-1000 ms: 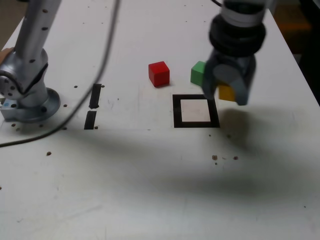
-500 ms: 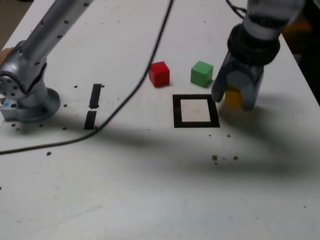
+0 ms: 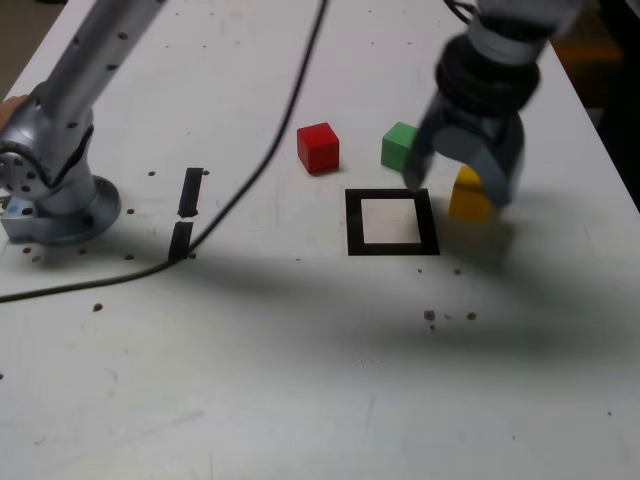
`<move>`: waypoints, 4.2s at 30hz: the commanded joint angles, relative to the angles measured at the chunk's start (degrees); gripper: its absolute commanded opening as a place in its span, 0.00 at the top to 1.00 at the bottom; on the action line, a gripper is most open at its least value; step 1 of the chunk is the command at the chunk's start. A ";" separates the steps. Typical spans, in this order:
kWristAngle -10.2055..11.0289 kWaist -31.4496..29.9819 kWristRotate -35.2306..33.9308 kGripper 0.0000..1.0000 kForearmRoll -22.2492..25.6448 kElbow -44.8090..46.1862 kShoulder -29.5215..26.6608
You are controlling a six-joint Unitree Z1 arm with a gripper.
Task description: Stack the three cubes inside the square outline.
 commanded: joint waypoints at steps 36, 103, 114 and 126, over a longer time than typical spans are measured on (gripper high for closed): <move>-6.10 18.89 -11.87 0.13 -13.73 34.96 -17.13; -10.09 2.20 -13.70 0.89 -15.24 22.92 -6.60; -10.84 2.17 -13.64 0.23 -16.30 22.22 -5.44; -7.84 1.57 -13.80 0.01 -11.31 20.87 -13.73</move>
